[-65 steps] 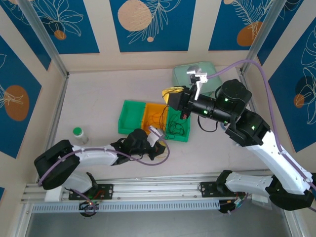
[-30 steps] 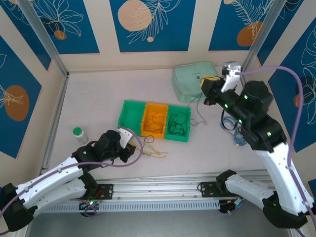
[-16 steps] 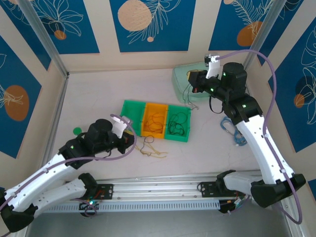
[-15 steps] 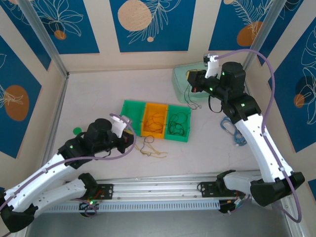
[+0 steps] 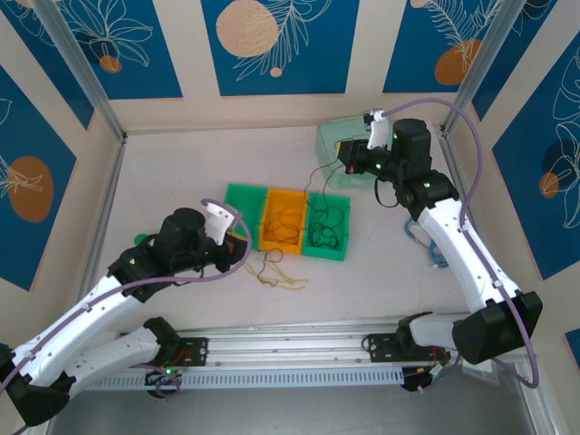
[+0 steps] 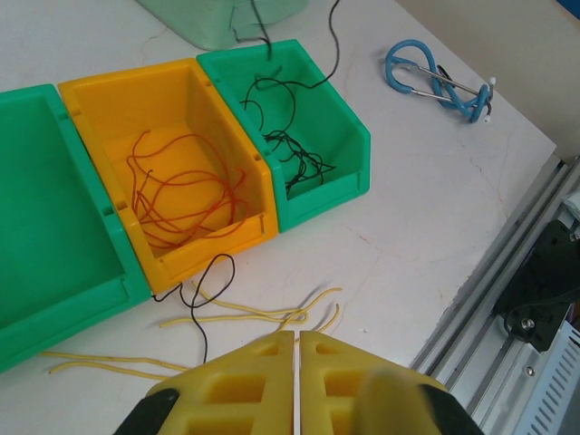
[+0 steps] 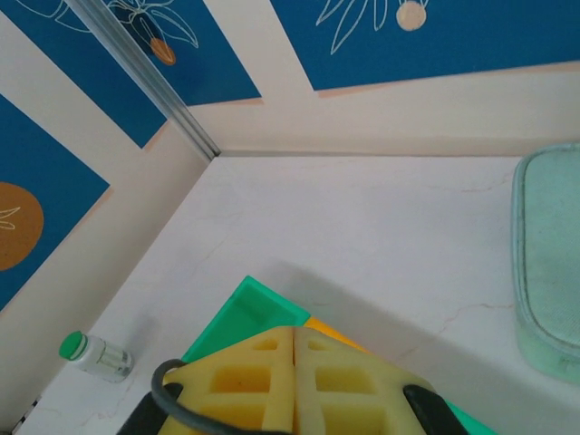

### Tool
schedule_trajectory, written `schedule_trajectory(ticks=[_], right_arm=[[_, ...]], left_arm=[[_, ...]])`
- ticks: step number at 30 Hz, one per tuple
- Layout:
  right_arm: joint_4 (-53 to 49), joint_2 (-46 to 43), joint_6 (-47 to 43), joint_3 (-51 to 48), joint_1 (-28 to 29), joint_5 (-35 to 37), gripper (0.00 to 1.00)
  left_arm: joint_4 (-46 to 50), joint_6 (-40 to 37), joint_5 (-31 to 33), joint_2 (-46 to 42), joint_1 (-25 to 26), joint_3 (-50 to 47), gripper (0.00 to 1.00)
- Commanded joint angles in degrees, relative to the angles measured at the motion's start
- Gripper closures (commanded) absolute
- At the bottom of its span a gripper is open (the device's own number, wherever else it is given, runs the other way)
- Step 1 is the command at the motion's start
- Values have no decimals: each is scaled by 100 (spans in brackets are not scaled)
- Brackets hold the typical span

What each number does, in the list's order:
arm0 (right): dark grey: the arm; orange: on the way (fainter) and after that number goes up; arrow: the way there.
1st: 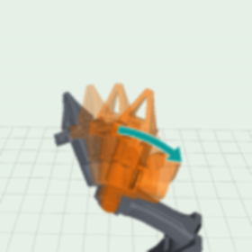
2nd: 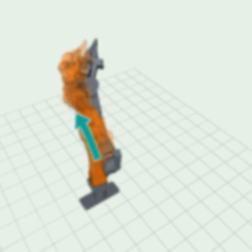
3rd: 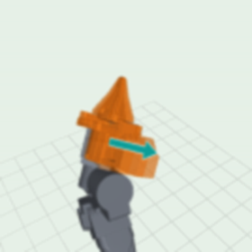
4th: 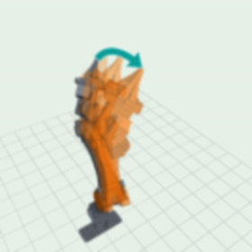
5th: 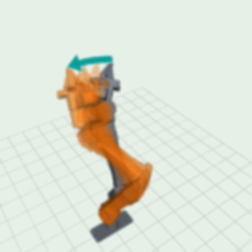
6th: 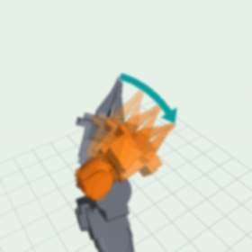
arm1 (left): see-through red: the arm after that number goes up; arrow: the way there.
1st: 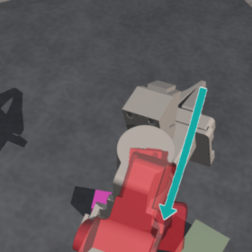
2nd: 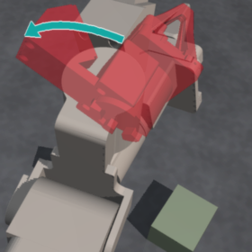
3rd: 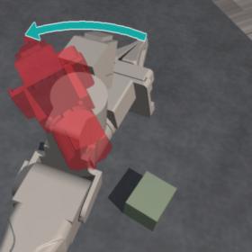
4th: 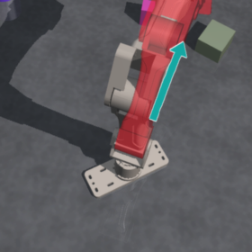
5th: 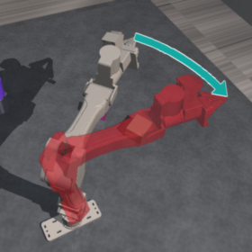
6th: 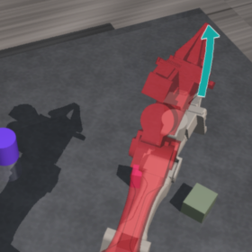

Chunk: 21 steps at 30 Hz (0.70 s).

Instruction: Untangle the cables

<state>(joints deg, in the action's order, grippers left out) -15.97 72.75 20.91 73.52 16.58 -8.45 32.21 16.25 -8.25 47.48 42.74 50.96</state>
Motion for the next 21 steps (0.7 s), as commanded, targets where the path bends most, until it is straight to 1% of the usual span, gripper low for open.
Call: schedule_trajectory(ticks=[1, 12, 18, 21], right_arm=[[223, 68, 115, -201, -35, -192, 100], [215, 228, 255, -673, -37, -482, 100], [-319, 498, 69, -717, 119, -439, 100], [-696, 682, -165, -617, 283, -164, 100]], left_arm=[[-41, 60, -193, -16, -115, 98, 100], [24, 91, -204, -14, -287, 125, 100], [-54, 149, -359, 243, -548, 228, 100], [-22, 126, -468, 475, -695, 330, 100]])
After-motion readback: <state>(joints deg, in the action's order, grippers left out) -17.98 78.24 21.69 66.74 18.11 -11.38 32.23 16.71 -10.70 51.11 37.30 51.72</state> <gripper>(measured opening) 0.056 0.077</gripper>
